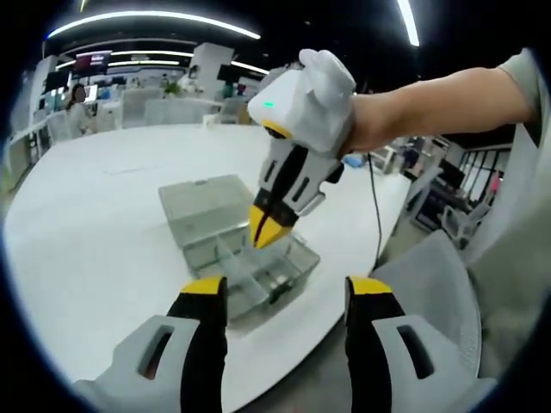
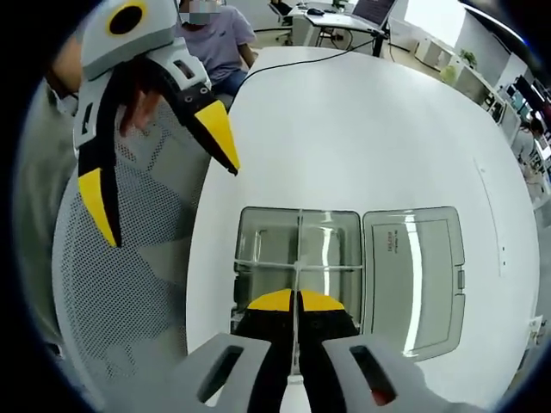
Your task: Insert the divider into the dual guide fixture by aligning both edges with the guide slots and pushing it downward to the bottom, including one-sided entry, uneven engagement, binding, and posture correction.
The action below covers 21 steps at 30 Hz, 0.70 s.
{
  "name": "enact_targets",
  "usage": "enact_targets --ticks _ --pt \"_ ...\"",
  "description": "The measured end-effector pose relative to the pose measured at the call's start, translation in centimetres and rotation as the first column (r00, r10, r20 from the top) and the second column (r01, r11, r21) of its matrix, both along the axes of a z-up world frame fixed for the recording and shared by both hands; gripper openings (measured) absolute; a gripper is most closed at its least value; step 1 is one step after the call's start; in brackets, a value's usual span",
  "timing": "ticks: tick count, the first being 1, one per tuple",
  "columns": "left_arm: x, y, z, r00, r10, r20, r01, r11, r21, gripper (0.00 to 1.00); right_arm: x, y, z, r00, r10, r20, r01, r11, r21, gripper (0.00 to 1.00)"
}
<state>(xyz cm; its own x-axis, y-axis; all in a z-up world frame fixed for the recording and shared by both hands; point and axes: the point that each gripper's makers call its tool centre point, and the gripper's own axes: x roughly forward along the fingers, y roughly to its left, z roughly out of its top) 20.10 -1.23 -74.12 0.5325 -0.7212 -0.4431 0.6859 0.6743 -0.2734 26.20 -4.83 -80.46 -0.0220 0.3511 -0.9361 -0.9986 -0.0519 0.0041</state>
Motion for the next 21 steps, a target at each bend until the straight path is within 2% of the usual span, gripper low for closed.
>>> enact_targets --ticks 7,21 --pt "0.0 0.1 -0.2 1.0 0.003 -0.006 -0.003 1.0 -0.002 0.52 0.1 0.0 -1.0 1.0 0.027 -0.004 -0.027 1.0 -0.017 0.0" --pt "0.1 0.3 -0.4 1.0 0.013 -0.013 -0.013 1.0 -0.007 0.52 -0.1 0.0 -1.8 0.997 0.073 -0.008 -0.073 0.996 -0.044 0.0"
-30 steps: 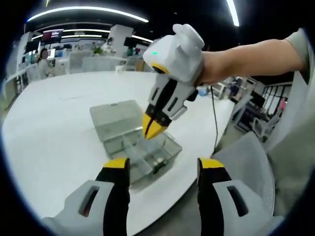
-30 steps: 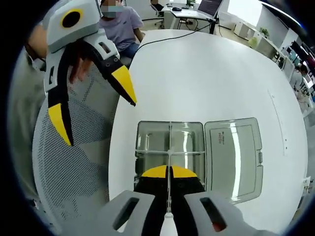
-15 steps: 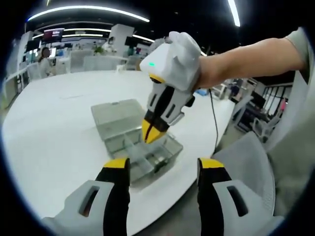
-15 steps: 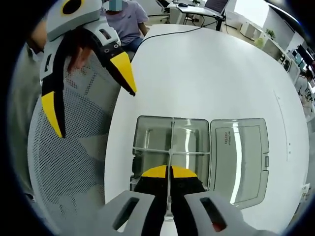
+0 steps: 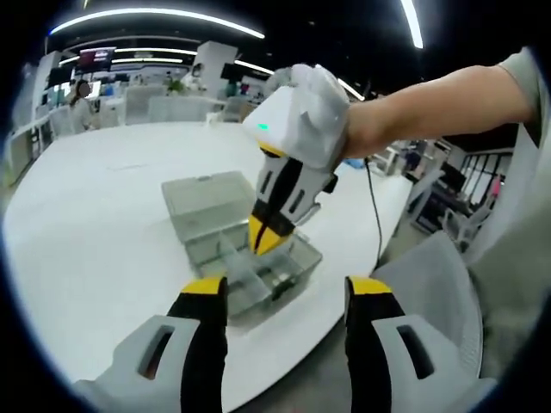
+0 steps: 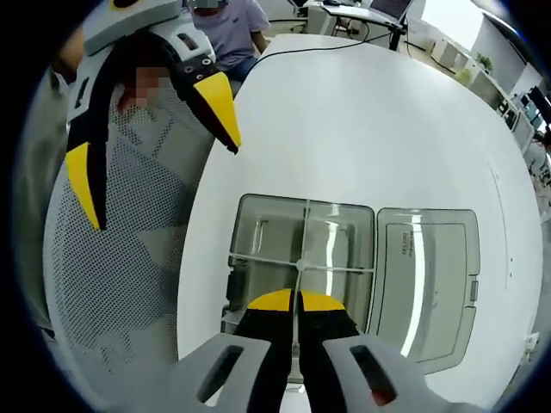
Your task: Insert the divider into the dual guide fixture by aligning both edges with the guide slots and pushing it downward to the bottom, including one-sided entry, uneven engagement, binding, and posture correction.
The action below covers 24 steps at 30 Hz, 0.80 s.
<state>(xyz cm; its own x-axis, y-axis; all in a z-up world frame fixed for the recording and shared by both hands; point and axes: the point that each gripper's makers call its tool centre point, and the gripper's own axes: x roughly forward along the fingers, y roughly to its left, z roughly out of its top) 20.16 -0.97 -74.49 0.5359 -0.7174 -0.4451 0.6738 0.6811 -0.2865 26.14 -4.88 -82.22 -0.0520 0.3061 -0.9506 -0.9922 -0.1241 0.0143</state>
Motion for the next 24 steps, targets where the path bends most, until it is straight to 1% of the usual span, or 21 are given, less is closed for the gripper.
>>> enact_targets --ticks 11,19,24 --pt "0.02 0.18 -0.18 1.0 0.004 -0.005 -0.004 1.0 -0.002 0.52 0.12 -0.03 -0.71 0.999 0.047 0.015 -0.046 0.999 -0.025 0.0" --pt "0.11 0.23 -0.27 1.0 0.005 -0.006 -0.005 1.0 -0.004 0.51 0.32 -0.05 -0.83 0.998 0.054 0.018 -0.053 0.998 -0.033 0.0" --pt "0.12 0.3 -0.27 1.0 0.006 -0.007 -0.006 1.0 -0.004 0.51 0.22 0.05 -0.22 0.999 0.048 0.013 -0.048 0.998 -0.04 0.0"
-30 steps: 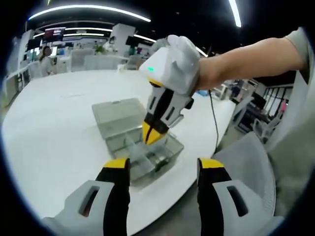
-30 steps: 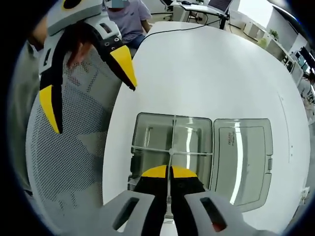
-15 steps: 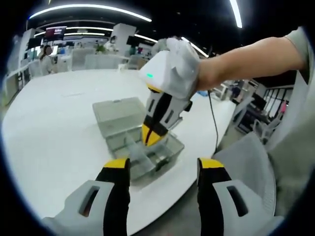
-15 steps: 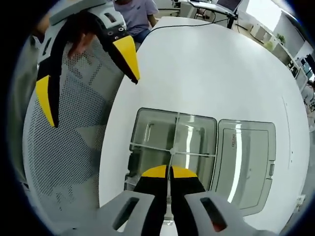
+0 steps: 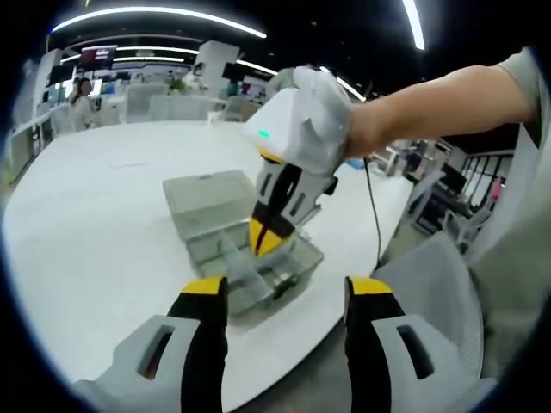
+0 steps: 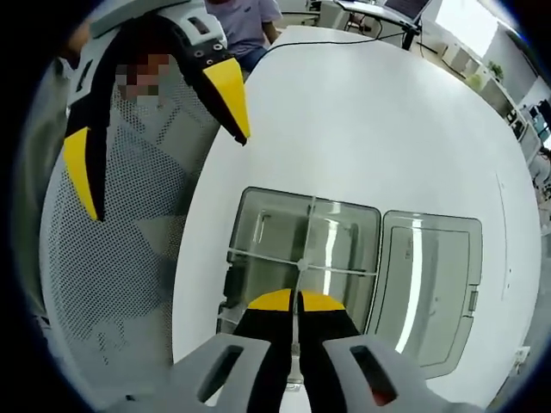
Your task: Insert the divider into the dual guide fixture by aligning both edges with the guide slots and pushing it downward to the bottom, including one-sided entry, uneven engagement, binding, and posture correction.
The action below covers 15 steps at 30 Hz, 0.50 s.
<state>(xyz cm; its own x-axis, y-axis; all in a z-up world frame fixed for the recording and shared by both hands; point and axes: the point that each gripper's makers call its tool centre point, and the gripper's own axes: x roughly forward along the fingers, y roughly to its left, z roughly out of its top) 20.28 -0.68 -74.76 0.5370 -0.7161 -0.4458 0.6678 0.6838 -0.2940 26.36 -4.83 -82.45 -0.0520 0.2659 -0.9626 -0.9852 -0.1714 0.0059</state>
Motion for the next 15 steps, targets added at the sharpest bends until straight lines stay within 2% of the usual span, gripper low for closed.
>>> enact_targets --ticks 5,15 --pt "0.1 -0.2 0.1 1.0 -0.005 0.002 0.005 1.0 0.0 0.51 -0.1 0.1 0.9 0.999 -0.036 -0.014 0.036 0.999 -0.016 0.0" --pt "0.1 -0.3 0.2 1.0 -0.005 0.0 0.005 1.0 -0.004 0.51 0.1 0.1 2.3 0.999 -0.033 -0.026 0.033 0.999 -0.027 0.0"
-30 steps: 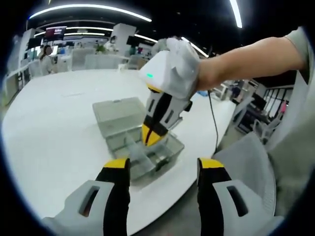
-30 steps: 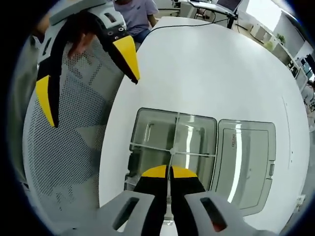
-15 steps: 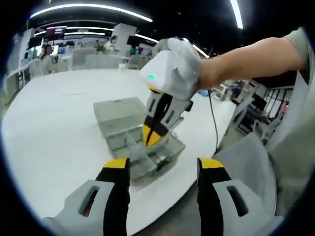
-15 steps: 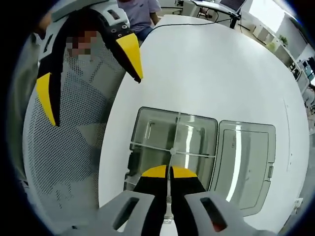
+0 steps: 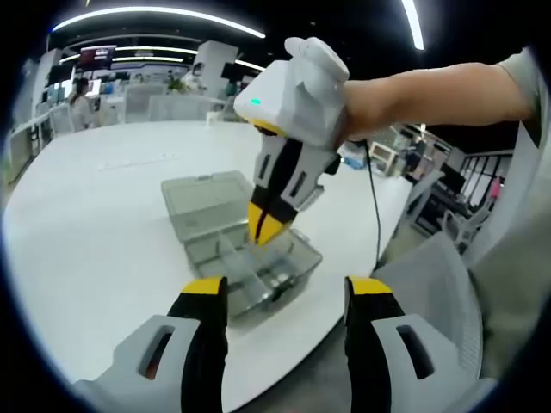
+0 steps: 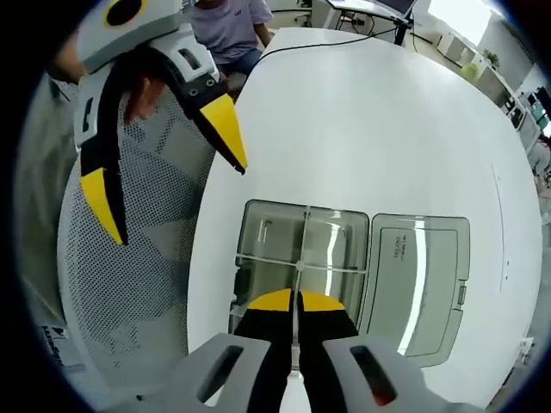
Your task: Insert the divider into the dual guide fixture by aligning both edges with the guide slots and pushing it downward to the bottom, including one-sided entry, uneven engagement, binding, and posture correction.
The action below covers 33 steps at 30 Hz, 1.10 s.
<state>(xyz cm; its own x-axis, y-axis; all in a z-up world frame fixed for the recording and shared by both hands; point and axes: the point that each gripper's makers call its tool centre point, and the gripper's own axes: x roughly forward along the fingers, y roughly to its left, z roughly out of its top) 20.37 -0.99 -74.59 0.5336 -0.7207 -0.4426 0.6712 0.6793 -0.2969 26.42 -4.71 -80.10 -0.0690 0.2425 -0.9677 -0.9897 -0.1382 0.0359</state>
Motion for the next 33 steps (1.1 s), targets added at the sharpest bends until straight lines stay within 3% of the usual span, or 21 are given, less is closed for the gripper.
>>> enact_targets --ticks 33 --pt "0.0 -0.2 -0.1 1.0 -0.01 0.005 0.01 1.0 0.002 0.51 0.1 0.5 2.2 0.999 -0.048 0.01 0.047 0.999 0.02 0.0"
